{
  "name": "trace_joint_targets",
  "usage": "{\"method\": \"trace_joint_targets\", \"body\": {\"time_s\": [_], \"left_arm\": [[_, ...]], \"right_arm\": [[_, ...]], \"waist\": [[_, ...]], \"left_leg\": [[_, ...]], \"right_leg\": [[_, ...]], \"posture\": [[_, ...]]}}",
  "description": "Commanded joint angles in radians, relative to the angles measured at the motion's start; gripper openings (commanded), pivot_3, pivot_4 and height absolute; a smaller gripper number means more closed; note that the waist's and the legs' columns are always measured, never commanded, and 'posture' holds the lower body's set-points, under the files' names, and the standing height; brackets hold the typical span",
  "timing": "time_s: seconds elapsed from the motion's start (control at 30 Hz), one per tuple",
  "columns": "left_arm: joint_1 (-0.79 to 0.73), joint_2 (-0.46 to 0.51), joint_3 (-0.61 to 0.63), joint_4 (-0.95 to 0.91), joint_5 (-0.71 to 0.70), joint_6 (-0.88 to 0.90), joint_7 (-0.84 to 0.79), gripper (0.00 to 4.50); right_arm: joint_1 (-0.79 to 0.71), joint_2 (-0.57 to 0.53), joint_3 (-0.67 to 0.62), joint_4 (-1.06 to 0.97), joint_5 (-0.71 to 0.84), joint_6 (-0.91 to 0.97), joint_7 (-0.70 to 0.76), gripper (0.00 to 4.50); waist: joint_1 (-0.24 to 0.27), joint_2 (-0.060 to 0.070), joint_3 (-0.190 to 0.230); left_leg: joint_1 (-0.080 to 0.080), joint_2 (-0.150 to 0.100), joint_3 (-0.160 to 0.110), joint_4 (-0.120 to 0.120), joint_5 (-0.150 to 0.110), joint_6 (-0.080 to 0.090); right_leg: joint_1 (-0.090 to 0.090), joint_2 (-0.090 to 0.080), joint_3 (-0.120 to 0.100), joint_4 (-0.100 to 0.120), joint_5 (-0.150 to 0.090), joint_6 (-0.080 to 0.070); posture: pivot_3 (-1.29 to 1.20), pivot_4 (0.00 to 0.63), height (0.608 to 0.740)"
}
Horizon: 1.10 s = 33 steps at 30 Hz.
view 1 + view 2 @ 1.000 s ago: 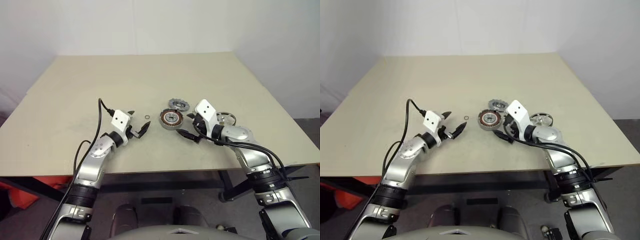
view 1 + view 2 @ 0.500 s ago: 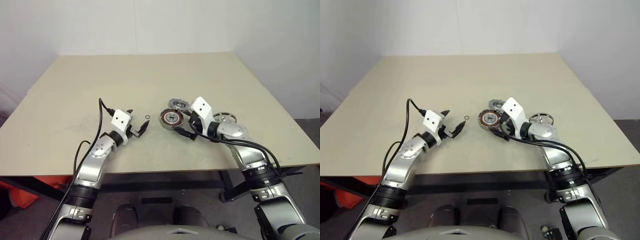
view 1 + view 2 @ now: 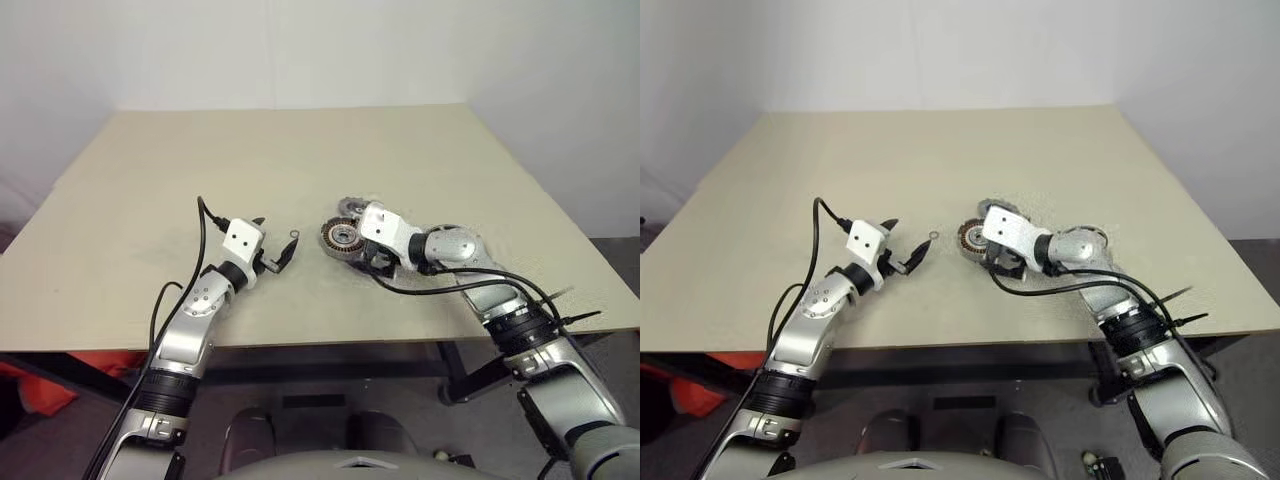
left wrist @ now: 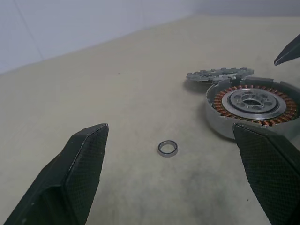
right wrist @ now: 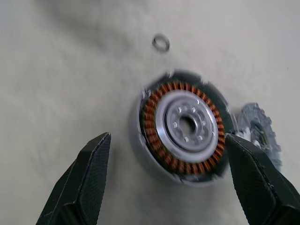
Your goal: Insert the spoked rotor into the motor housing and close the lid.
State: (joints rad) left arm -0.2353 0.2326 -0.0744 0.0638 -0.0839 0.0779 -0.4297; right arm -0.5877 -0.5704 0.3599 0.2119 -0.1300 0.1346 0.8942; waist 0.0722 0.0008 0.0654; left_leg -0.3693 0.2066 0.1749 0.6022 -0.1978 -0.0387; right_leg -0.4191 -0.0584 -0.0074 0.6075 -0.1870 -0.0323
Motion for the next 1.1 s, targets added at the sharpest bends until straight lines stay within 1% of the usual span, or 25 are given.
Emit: {"method": "trace_joint_targets", "body": {"time_s": [0.03, 0.17, 0.27, 0.43, 0.57, 0.67, 0.73, 0.8, 0.83, 1.0, 1.1], "left_arm": [[-0.026, -0.01, 0.011, -0.038, -0.015, -0.005, 0.007, 4.46], [-0.014, -0.018, -0.006, -0.023, 0.001, -0.018, 0.008, 4.46], [-0.018, -0.025, 0.002, -0.032, -0.004, -0.013, 0.018, 4.46], [-0.006, -0.03, 0.0, -0.033, 0.005, -0.02, 0.034, 4.46], [0.016, -0.033, 0.014, -0.055, 0.001, -0.016, 0.055, 4.46], [0.027, -0.028, 0.013, -0.059, 0.002, -0.018, 0.058, 4.5], [0.028, -0.024, 0.017, -0.063, 0.001, -0.016, 0.059, 4.5], [0.027, -0.02, 0.019, -0.063, 0.001, -0.017, 0.06, 4.5], [0.027, -0.018, 0.02, -0.063, 0.001, -0.017, 0.061, 4.5], [0.027, -0.014, 0.017, -0.064, 0.002, -0.015, 0.062, 4.5], [0.023, -0.011, 0.017, -0.061, 0.002, -0.014, 0.062, 4.5]], "right_arm": [[-0.077, -0.022, 0.036, 0.015, -0.036, -0.085, 0.08, 4.36], [-0.152, -0.028, 0.073, 0.127, -0.095, -0.189, 0.121, 4.36], [-0.214, -0.01, 0.104, 0.228, -0.132, -0.261, 0.145, 4.36], [-0.309, 0.018, 0.165, 0.44, -0.226, -0.408, 0.129, 4.36], [-0.365, 0.036, 0.186, 0.552, -0.261, -0.506, 0.143, 4.36], [-0.391, 0.047, 0.202, 0.614, -0.288, -0.568, 0.149, 3.75], [-0.404, 0.053, 0.21, 0.645, -0.307, -0.601, 0.14, 3.14], [-0.413, 0.059, 0.208, 0.664, -0.312, -0.62, 0.136, 2.39], [-0.417, 0.063, 0.205, 0.671, -0.313, -0.626, 0.134, 2.1], [-0.429, 0.075, 0.2, 0.699, -0.328, -0.647, 0.121, 2.1], [-0.432, 0.078, 0.196, 0.709, -0.33, -0.654, 0.12, 1.6]], "waist": [[0.0, 0.0, 0.0], [-0.002, 0.0, 0.0], [-0.002, 0.0, 0.0], [-0.003, 0.0, 0.0], [-0.004, 0.0, 0.0], [-0.004, 0.0, 0.0], [-0.004, 0.0, 0.0], [-0.004, 0.0, 0.0], [-0.004, 0.0, 0.0], [-0.003, 0.0, 0.0], [-0.004, 0.0, 0.0]], "left_leg": [[0.0, 0.0, 0.0, 0.0, 0.0, 0.0], [0.0, 0.0, 0.0, 0.0, 0.0, 0.0], [0.0, 0.0, 0.0, 0.0, 0.0, 0.001], [0.0, 0.0, 0.0, 0.0, 0.0, 0.001], [0.0, 0.0, 0.0, 0.001, 0.0, 0.001], [0.0, 0.0, 0.0, 0.001, 0.001, 0.002], [0.0, 0.0, 0.0, 0.001, 0.001, 0.003], [0.0, 0.0, 0.0, 0.001, 0.001, 0.003], [0.0, 0.0, 0.0, 0.001, 0.002, 0.004], [0.0, 0.0, 0.0, 0.002, 0.002, 0.004], [0.0, 0.0, 0.0, 0.002, 0.002, 0.004]], "right_leg": [[0.0, 0.0, 0.0, 0.0, 0.0, 0.0], [0.0, 0.0, 0.0, 0.0, 0.0, -0.001], [0.0, 0.0, 0.0, 0.0, 0.001, -0.001], [0.0, 0.0, -0.001, 0.001, 0.001, -0.002], [0.0, 0.0, -0.001, 0.001, 0.001, -0.002], [0.0, 0.0, -0.001, 0.001, 0.001, -0.002], [0.0, 0.0, -0.001, 0.001, 0.001, -0.002], [0.0, 0.0, -0.002, 0.002, 0.001, -0.002], [0.0, 0.0, -0.002, 0.003, 0.001, -0.002], [0.0, 0.0, -0.002, 0.003, 0.001, -0.002], [0.0, 0.0, -0.002, 0.003, 0.001, -0.002]], "posture": [[0.0, 0.0, 0.74], [0.0, 0.0, 0.74], [0.0, 0.0, 0.74], [0.0, 0.0, 0.74], [0.0, 0.0, 0.74], [0.0, 0.0, 0.74], [0.0, 0.0, 0.74], [0.0, 0.0, 0.74], [0.0, 0.0, 0.74], [0.0, 0.0, 0.74], [0.0, 0.0, 0.74]]}}
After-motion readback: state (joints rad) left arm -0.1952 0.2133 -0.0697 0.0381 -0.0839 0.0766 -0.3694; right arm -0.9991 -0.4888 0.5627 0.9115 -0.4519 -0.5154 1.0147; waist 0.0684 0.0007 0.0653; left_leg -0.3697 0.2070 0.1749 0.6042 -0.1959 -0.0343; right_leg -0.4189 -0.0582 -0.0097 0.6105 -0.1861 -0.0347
